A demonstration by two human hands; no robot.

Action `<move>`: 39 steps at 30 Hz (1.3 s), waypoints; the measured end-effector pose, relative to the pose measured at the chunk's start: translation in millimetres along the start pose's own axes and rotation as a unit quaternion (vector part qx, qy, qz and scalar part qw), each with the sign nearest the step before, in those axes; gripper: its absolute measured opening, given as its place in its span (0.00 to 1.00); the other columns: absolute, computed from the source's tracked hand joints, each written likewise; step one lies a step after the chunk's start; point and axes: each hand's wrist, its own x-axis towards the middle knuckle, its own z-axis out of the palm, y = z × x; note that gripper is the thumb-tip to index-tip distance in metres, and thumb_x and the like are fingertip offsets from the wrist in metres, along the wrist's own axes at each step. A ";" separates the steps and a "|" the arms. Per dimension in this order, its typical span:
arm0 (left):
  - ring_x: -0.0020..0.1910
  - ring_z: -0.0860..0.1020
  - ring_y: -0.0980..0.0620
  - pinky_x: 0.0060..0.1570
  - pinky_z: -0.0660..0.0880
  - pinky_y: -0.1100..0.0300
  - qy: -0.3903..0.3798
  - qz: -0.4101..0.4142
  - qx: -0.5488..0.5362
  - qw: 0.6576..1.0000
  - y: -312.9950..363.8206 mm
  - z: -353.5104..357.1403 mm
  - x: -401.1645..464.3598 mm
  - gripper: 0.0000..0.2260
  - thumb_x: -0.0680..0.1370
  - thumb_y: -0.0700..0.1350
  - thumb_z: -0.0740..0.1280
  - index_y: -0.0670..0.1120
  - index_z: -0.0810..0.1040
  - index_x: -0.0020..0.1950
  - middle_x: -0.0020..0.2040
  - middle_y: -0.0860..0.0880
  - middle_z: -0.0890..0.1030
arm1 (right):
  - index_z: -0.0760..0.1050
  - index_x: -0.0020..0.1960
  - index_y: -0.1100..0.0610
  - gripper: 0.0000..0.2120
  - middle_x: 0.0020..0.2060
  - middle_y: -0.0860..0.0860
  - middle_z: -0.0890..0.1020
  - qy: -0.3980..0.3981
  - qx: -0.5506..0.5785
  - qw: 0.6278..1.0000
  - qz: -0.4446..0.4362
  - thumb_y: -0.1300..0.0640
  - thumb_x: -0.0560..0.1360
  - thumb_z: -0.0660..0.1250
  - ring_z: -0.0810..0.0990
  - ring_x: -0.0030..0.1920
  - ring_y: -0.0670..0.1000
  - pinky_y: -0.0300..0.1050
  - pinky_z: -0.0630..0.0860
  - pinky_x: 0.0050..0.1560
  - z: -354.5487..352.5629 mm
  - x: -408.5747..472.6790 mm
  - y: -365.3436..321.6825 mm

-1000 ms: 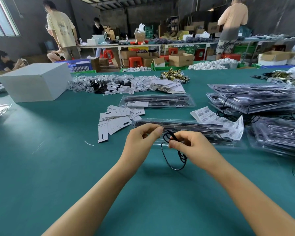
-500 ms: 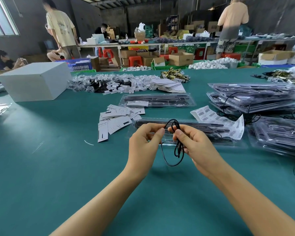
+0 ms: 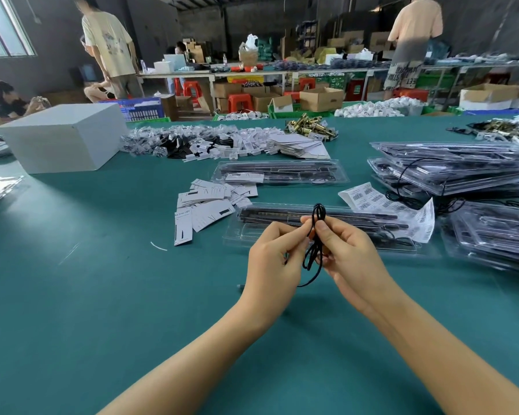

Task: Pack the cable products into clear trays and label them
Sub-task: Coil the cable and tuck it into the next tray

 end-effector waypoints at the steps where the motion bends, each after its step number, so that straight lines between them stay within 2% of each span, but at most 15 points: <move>1: 0.41 0.73 0.63 0.40 0.71 0.66 0.000 0.007 0.009 1.000 -0.7 0.6 -0.8 0.13 0.78 0.36 0.65 0.46 0.81 0.61 0.41 0.56 0.74 | 0.80 0.53 0.54 0.09 0.42 0.49 0.81 0.004 0.005 1.000 0.001 0.59 0.80 0.61 0.72 0.40 0.46 0.38 0.66 0.37 0.8 0.3 1.1; 5: 0.41 0.72 0.62 0.39 0.67 0.71 0.013 0.039 0.052 0.998 -1.2 1.9 -1.6 0.13 0.78 0.36 0.64 0.44 0.80 0.61 0.42 0.53 0.74 | 0.81 0.53 0.55 0.10 0.39 0.49 0.80 0.012 0.026 1.000 -0.011 0.58 0.80 0.61 0.72 0.33 0.41 0.32 0.68 0.33 3.2 -0.7 4.8; 9: 0.40 0.69 0.58 0.41 0.65 0.73 -0.001 0.073 0.107 0.992 -0.2 1.5 -2.9 0.16 0.78 0.37 0.62 0.43 0.78 0.64 0.44 0.48 0.72 | 0.81 0.50 0.54 0.12 0.37 0.52 0.74 0.016 0.020 0.999 -0.018 0.58 0.81 0.59 0.68 0.34 0.44 0.33 0.69 0.34 3.1 -0.3 5.6; 12: 0.39 0.67 0.56 0.39 0.70 0.62 -0.036 0.049 0.140 0.988 -1.6 2.2 -5.0 0.17 0.79 0.37 0.62 0.48 0.77 0.66 0.45 0.50 0.69 | 0.79 0.54 0.56 0.12 0.40 0.54 0.75 0.007 0.031 0.999 -0.003 0.60 0.82 0.57 0.71 0.37 0.47 0.36 0.70 0.38 1.9 2.0 4.1; 15: 0.40 0.69 0.50 0.38 0.73 0.49 -0.069 0.018 0.164 0.984 -2.7 4.1 -6.7 0.13 0.79 0.36 0.61 0.48 0.80 0.58 0.45 0.50 0.67 | 0.78 0.53 0.58 0.08 0.42 0.49 0.81 -0.022 0.014 1.000 -0.009 0.62 0.78 0.62 0.78 0.43 0.45 0.38 0.75 0.46 -2.3 5.3 2.4; 17: 0.40 0.69 0.49 0.38 0.74 0.47 -0.074 0.014 0.166 0.983 -2.4 4.8 -6.1 0.15 0.79 0.36 0.60 0.50 0.79 0.59 0.45 0.50 0.67 | 0.79 0.52 0.60 0.10 0.42 0.51 0.81 -0.032 0.032 0.999 -0.013 0.59 0.74 0.64 0.79 0.45 0.46 0.41 0.77 0.50 -5.6 7.2 2.2; 19: 0.40 0.69 0.53 0.41 0.73 0.52 -0.071 0.011 0.142 0.987 -2.4 4.9 -5.0 0.18 0.79 0.37 0.61 0.54 0.78 0.64 0.44 0.51 0.67 | 0.79 0.51 0.62 0.13 0.42 0.54 0.81 -0.034 0.070 0.997 -0.011 0.56 0.71 0.64 0.80 0.44 0.48 0.40 0.79 0.48 -8.0 8.1 2.2; 22: 0.39 0.71 0.60 0.40 0.68 0.69 -0.025 0.010 0.096 0.995 -2.3 4.9 -7.1 0.17 0.78 0.37 0.66 0.53 0.78 0.64 0.41 0.54 0.72 | 0.79 0.51 0.63 0.13 0.41 0.55 0.82 -0.016 0.052 0.998 -0.027 0.56 0.72 0.64 0.81 0.41 0.47 0.37 0.78 0.41 -8.8 8.1 3.0; 25: 0.38 0.73 0.61 0.40 0.68 0.73 0.029 -0.007 0.080 0.996 -7.3 5.3 -9.9 0.11 0.76 0.38 0.69 0.49 0.79 0.57 0.43 0.55 0.77 | 0.80 0.48 0.61 0.09 0.39 0.52 0.84 0.040 0.064 0.996 -0.035 0.59 0.77 0.62 0.80 0.38 0.45 0.34 0.76 0.37 -13.0 11.5 -0.4; 28: 0.39 0.74 0.61 0.41 0.67 0.74 0.010 -0.004 0.093 0.996 -10.6 3.7 -10.4 0.05 0.77 0.38 0.69 0.46 0.82 0.50 0.41 0.56 0.77 | 0.80 0.46 0.60 0.09 0.36 0.50 0.84 0.078 0.116 0.990 -0.014 0.60 0.79 0.61 0.79 0.33 0.42 0.32 0.76 0.34 -22.9 15.2 -11.9; 31: 0.42 0.73 0.59 0.43 0.68 0.69 0.000 -0.006 0.123 0.992 -11.9 2.2 -10.2 0.05 0.77 0.39 0.68 0.45 0.84 0.50 0.43 0.54 0.75 | 0.80 0.46 0.59 0.09 0.35 0.49 0.84 0.070 0.109 0.991 0.025 0.58 0.78 0.62 0.79 0.33 0.42 0.33 0.75 0.34 -27.7 15.6 -16.4; 33: 0.43 0.72 0.50 0.45 0.69 0.60 0.033 0.015 0.230 0.972 -12.7 0.8 -8.3 0.04 0.77 0.41 0.69 0.46 0.84 0.48 0.43 0.50 0.74 | 0.80 0.45 0.59 0.09 0.35 0.50 0.84 0.058 0.093 0.993 0.048 0.57 0.78 0.63 0.80 0.34 0.44 0.35 0.77 0.35 -26.7 15.2 -15.7; 35: 0.40 0.72 0.47 0.42 0.69 0.55 0.057 0.050 0.317 0.946 -13.5 -2.4 -7.4 0.03 0.77 0.41 0.68 0.47 0.82 0.48 0.39 0.50 0.76 | 0.80 0.45 0.60 0.09 0.35 0.51 0.84 0.049 0.104 0.991 0.068 0.57 0.77 0.64 0.82 0.34 0.46 0.38 0.79 0.35 -24.2 14.6 -15.0; 37: 0.38 0.74 0.52 0.40 0.68 0.60 0.021 -0.019 0.248 0.968 -10.7 -3.8 -8.9 0.04 0.79 0.44 0.65 0.52 0.79 0.48 0.35 0.55 0.77 | 0.80 0.45 0.60 0.09 0.35 0.51 0.84 0.043 0.111 0.990 0.076 0.57 0.77 0.64 0.82 0.33 0.46 0.39 0.80 0.34 -22.4 14.1 -14.1; 39: 0.39 0.78 0.58 0.42 0.72 0.64 0.009 -0.155 0.076 0.985 -8.8 -2.6 -8.5 0.05 0.79 0.46 0.65 0.54 0.79 0.45 0.36 0.57 0.81 | 0.80 0.45 0.61 0.09 0.35 0.51 0.84 0.037 0.106 0.991 0.079 0.57 0.77 0.64 0.82 0.33 0.46 0.39 0.79 0.33 -22.2 14.1 -13.0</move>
